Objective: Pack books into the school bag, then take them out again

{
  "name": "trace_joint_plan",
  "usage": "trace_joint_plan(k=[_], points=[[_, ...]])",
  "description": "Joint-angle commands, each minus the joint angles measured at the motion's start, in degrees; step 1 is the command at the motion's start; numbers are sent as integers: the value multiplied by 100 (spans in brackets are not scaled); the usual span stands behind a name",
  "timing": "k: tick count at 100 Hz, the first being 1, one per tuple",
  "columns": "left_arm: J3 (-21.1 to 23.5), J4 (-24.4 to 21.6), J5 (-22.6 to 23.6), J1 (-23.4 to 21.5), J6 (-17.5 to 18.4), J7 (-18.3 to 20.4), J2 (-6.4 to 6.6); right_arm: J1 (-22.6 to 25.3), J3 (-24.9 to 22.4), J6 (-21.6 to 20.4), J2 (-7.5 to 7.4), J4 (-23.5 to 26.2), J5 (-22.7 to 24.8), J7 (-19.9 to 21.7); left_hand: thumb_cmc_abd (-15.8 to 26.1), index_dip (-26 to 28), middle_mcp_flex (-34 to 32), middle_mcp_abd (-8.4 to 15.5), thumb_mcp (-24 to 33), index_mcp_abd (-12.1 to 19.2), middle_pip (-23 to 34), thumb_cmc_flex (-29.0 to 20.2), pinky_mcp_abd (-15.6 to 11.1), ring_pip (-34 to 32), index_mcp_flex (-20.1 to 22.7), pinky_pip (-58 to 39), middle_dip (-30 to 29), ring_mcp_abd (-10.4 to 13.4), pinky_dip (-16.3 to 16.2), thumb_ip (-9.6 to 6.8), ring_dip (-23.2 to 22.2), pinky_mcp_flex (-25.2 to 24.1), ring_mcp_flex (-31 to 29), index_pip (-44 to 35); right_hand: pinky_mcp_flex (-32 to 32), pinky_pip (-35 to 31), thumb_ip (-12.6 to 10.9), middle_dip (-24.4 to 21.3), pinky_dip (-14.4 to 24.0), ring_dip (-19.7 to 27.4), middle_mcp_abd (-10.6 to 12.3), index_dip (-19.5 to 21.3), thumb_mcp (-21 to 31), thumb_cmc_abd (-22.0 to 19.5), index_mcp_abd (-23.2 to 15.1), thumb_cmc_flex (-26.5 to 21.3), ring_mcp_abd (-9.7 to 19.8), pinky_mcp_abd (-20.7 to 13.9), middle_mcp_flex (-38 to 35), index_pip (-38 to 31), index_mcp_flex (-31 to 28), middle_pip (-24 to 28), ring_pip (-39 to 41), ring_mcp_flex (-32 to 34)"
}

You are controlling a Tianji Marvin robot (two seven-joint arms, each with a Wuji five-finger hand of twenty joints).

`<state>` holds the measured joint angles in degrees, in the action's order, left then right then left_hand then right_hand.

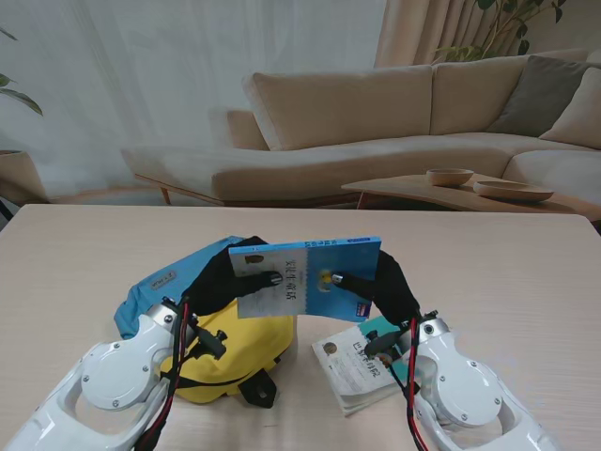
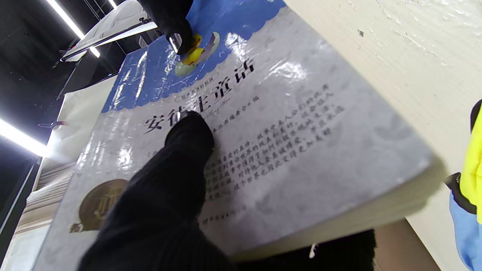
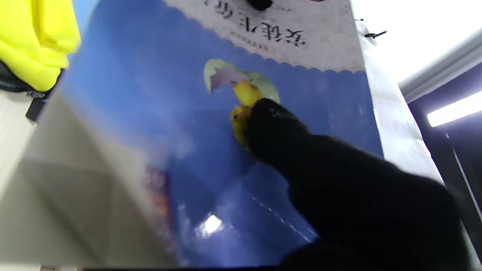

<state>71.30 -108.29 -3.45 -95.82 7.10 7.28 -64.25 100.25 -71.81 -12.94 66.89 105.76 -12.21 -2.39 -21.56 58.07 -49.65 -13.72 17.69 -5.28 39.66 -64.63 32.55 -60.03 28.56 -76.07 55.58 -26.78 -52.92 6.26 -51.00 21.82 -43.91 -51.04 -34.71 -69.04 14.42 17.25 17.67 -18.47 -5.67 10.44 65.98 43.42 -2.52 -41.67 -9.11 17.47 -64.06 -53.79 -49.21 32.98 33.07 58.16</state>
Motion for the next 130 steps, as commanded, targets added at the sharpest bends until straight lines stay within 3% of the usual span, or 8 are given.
trace_joint_plan(k=[1,14,28,45,58,77,107,130], points=[[18,-104,-26,-31,-56,126,-21,69,11,5,33,69,-12,144,756,772,-249,199,679,720,503,-668,103,-87,608,-95,205,-166,-67,-184,-50,-109,-123,-984,-217,-343,-111,163,69,-150,-131,362,105,-299,-596,-497,-36,133,-310,-287,-709,-62,216,324],[12,-132,-40,-44,-131,131,-22,116,-23,64,31,142,-249,231,739,504,-225,191,630,683,330,-718,86,98,537,-16,175,-220,34,-171,-11,-223,-40,-1027,-760,-1034,-233,661,202,-374,-191,2061,609,-119,-699,-720,-270,404,-386,-72,-1506,790,1224,640],[22,-152,-41,-55,-173,157,-18,173,-92,280,29,247,-532,354,716,5,-184,192,484,603,39,-795,17,369,356,82,99,-230,220,-188,100,-379,112,-990,-1219,-1487,-294,1115,286,-586,-393,3095,788,-47,-572,-815,-425,754,-233,-107,-1640,1504,1965,857],[78,-216,30,-114,-230,239,11,214,-141,527,70,371,-676,249,280,-1035,51,157,565,453,-1422,-463,-236,1272,-282,430,268,-98,801,-212,525,-1003,714,-608,-1571,-1569,-268,1166,224,-527,-512,3273,895,49,-473,-835,-532,910,-289,3,-1710,1554,2011,1093],[91,-248,81,-171,-265,181,1,167,-160,675,107,390,-750,142,18,-1805,1178,60,945,179,-1058,1059,-266,2328,-551,939,-1997,35,1254,-183,1081,-1584,1408,255,-1694,-1561,-263,1120,138,-474,-560,3230,943,101,-439,-832,-585,979,-350,85,-1759,1463,1923,1198],[199,-330,296,-303,-380,289,46,121,-276,1046,141,451,-960,108,270,-2419,1808,95,1577,-28,-1729,2434,-417,3163,-837,1767,-2533,216,1443,-357,1430,-2133,2057,1369,-1973,-1756,-328,1215,90,-487,-663,3320,1063,213,-394,-851,-663,1167,-439,12,-1864,1546,2044,1433],[552,-512,962,-690,-324,254,101,104,-520,1990,231,700,-1295,-96,136,-2879,2268,130,1439,-16,-2053,2798,-594,3698,-1124,2661,-2719,352,1489,-259,1561,-2499,2519,1850,-2289,-1958,-416,1362,-80,-521,-838,3659,1279,393,-268,-914,-771,1396,-510,17,-1963,1679,2309,1604],[1014,-704,2122,-1149,-183,391,212,-50,-639,2341,269,597,-1138,-222,187,-3091,2351,165,1242,95,-2332,2726,-672,4029,-918,3235,-2921,434,1492,-265,1697,-2573,2641,2048,-2302,-1959,-404,1328,-125,-497,-846,3642,1273,381,-250,-897,-783,1392,-508,69,-1965,1640,2286,1592]])
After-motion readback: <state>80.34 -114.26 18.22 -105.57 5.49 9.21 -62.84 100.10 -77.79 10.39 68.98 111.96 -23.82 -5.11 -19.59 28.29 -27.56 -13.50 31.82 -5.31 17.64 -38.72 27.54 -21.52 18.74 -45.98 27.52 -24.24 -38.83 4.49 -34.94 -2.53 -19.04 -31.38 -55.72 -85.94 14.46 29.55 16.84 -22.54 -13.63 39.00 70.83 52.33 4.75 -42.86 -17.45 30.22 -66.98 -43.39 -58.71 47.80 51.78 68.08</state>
